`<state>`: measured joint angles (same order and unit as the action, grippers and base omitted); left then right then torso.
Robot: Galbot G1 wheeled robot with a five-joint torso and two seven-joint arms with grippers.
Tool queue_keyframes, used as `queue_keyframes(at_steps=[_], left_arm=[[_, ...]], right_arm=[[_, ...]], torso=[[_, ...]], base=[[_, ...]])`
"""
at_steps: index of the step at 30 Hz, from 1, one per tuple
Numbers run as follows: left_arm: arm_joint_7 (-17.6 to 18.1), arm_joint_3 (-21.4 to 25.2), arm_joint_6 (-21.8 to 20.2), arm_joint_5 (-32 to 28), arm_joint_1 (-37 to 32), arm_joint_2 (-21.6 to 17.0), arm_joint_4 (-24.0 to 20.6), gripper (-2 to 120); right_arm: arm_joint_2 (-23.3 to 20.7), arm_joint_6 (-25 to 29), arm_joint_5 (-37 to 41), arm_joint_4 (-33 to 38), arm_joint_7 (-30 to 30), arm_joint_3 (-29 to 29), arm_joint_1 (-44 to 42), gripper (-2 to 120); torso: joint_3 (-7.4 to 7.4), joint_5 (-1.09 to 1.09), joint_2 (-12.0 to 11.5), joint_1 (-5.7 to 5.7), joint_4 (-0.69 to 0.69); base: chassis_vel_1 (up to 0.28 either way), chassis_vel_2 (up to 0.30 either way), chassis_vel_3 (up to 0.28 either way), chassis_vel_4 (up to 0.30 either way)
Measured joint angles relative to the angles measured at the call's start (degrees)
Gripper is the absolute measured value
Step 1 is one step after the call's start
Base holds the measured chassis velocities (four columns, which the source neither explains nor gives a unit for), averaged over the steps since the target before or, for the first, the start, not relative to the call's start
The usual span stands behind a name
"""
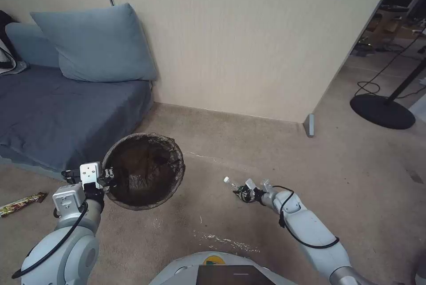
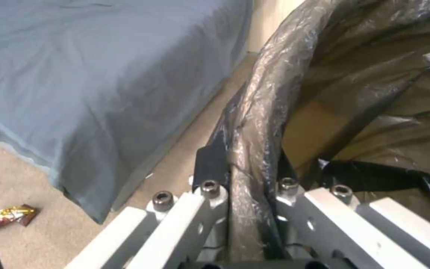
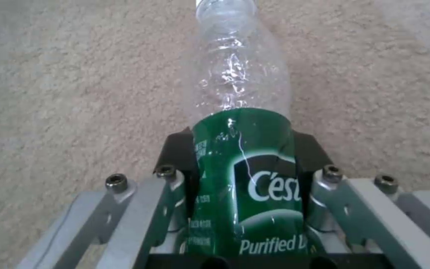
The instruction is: Pick up the trash bin, then pick up the garbage from the floor and place it into the trash bin.
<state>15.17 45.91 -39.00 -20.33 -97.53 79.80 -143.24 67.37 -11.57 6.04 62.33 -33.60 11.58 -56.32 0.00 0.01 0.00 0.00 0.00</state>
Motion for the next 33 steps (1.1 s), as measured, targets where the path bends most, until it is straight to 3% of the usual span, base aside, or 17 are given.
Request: queue_keyframes(at_steps=[6, 15, 16, 25, 33], left_arm=[[0.0, -0.1, 0.0, 0.0, 0.2, 0.0, 0.0, 4], [-0.2, -0.3, -0.1, 0.0, 0.3, 0.2, 0.0, 4], [-0.2, -0.3, -0.1, 0.0, 0.3, 0.2, 0.0, 4], [-0.2, -1.3, -0.4, 0.7, 0.5, 0.6, 0.0, 4], [-0.3, -1.5, -0.5, 1.2, 0.6, 0.8, 0.0, 4]], right_arm=[[-1.1, 0.5, 0.1, 4.3, 2.5, 0.6, -0.8, 30], [-10.8, -2.9, 8.9, 25.2, 4.6, 5.7, -5.5, 30], [-10.8, -2.9, 8.9, 25.2, 4.6, 5.7, -5.5, 30], [-15.6, -8.9, 20.1, 47.7, 6.7, 10.6, -9.9, 30], [-16.8, -12.4, 24.5, 59.0, 9.1, 9.5, -8.4, 30]], torso=[[0.0, 0.01, 0.0, 0.0, 0.0], [0.0, 0.01, 0.0, 0.0, -0.01], [0.0, 0.01, 0.0, 0.0, -0.01], [0.0, -0.02, 0.0, 0.0, -0.01], [0.0, -0.03, 0.0, 0.0, -0.01]], base=[[0.0, 0.0, 0.0, 0.0], [0.0, 0.0, 0.0, 0.0], [0.0, 0.0, 0.0, 0.0], [0.0, 0.0, 0.0, 0.0], [0.0, 0.0, 0.0, 0.0]])
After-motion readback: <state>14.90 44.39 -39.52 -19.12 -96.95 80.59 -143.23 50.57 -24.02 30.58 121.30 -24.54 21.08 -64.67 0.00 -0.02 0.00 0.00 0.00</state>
